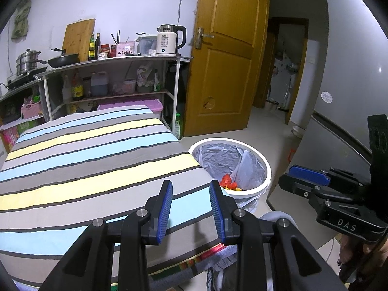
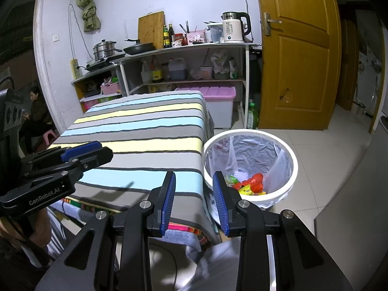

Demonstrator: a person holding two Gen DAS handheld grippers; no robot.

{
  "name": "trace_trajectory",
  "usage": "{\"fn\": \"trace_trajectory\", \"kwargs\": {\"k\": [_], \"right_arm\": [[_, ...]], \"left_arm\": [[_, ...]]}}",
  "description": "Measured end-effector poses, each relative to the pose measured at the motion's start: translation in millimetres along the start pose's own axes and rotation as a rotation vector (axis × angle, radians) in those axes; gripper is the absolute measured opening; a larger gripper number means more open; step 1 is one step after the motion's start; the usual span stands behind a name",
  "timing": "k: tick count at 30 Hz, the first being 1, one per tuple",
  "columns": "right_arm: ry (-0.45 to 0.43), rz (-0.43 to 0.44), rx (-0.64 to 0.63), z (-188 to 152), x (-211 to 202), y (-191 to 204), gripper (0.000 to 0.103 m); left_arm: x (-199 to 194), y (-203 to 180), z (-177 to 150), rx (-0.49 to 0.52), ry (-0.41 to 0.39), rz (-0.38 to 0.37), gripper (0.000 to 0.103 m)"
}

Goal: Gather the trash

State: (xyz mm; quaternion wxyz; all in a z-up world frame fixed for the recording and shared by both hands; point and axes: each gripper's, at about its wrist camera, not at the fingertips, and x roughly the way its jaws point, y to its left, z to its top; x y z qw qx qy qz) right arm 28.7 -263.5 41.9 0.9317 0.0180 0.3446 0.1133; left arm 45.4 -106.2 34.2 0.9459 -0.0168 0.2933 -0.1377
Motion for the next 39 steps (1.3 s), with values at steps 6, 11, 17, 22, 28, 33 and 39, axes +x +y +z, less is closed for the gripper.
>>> {"fn": "trace_trajectory", "kwargs": {"k": [6, 11, 17, 22, 28, 33, 39], "right_arm": [[-0.004, -0.005, -0.003, -0.9, -0.4, -0.9, 0.033], [-0.004, -0.005, -0.003, -1.4, 0.7, -3.1, 0.033], [-0.004, -0.006, -0.004, -1.2, 0.5, -2.8, 0.033], [-0.005, -0.005, -0.003, -2.1, 0.8, -3.1, 0.033], [-0.004, -0.004, -0.003, -1.6, 0.9, -2.9, 0.033], [-0.004, -0.005, -0.003, -1.3, 1.2, -2.7, 0.033], [-0.002, -0.005, -0.002, -0.9, 1.7, -2.2, 0.033]], "left_arm": [[1.6, 1.5, 1.0, -0.003, 0.001, 0.003, 0.031], [2.8, 2.2, 1.5, -0.004, 0.001, 0.001, 0.031], [2.4, 2.3, 1.1, -0.001, 0.001, 0.005, 0.031], [3.5, 4.1, 0.8, 0.002, 0.001, 0.01, 0.031], [4.8, 3.9, 0.0, 0.008, 0.006, 0.021, 0.031], [5.1, 3.3, -0.9, 0.013, 0.004, 0.032, 0.031], [6.4, 0.8, -1.9, 0.025, 0.002, 0.046, 0.031]]}}
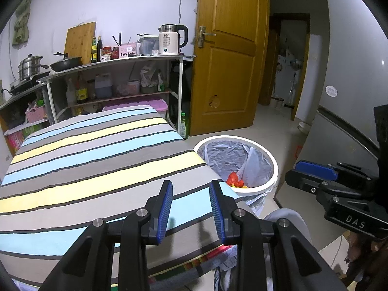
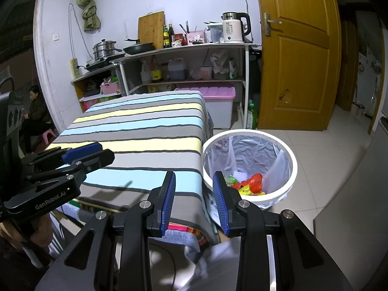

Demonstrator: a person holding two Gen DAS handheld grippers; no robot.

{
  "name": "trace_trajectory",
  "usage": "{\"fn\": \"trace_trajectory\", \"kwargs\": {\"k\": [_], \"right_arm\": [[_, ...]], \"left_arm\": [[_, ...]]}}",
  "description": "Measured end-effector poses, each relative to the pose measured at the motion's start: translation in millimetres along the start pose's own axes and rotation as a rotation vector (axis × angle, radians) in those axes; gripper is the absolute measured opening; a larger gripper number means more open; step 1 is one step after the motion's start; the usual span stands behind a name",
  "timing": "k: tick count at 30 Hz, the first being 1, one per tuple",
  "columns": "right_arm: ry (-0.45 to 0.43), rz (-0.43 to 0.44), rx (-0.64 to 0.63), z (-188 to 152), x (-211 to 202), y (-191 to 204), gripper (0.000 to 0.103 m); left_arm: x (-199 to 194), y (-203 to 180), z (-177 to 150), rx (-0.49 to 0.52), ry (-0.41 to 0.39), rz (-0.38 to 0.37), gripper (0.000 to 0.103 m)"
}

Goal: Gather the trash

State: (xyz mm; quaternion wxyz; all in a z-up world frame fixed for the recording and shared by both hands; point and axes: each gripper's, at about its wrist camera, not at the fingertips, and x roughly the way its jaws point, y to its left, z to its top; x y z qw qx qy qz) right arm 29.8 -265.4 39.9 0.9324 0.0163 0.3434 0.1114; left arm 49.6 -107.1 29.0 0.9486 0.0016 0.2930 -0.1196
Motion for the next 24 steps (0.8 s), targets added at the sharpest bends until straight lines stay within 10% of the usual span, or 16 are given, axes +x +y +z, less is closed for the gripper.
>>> {"fn": "trace_trajectory", "kwargs": {"k": [24], "right_arm": [[0.005, -0.006, 0.008, -7.8, 5.3, -4.8, 0.033]], "left_arm": [[2.8, -3.0, -3.6, -0.003, -0.01, 0.005, 0.031]]}}
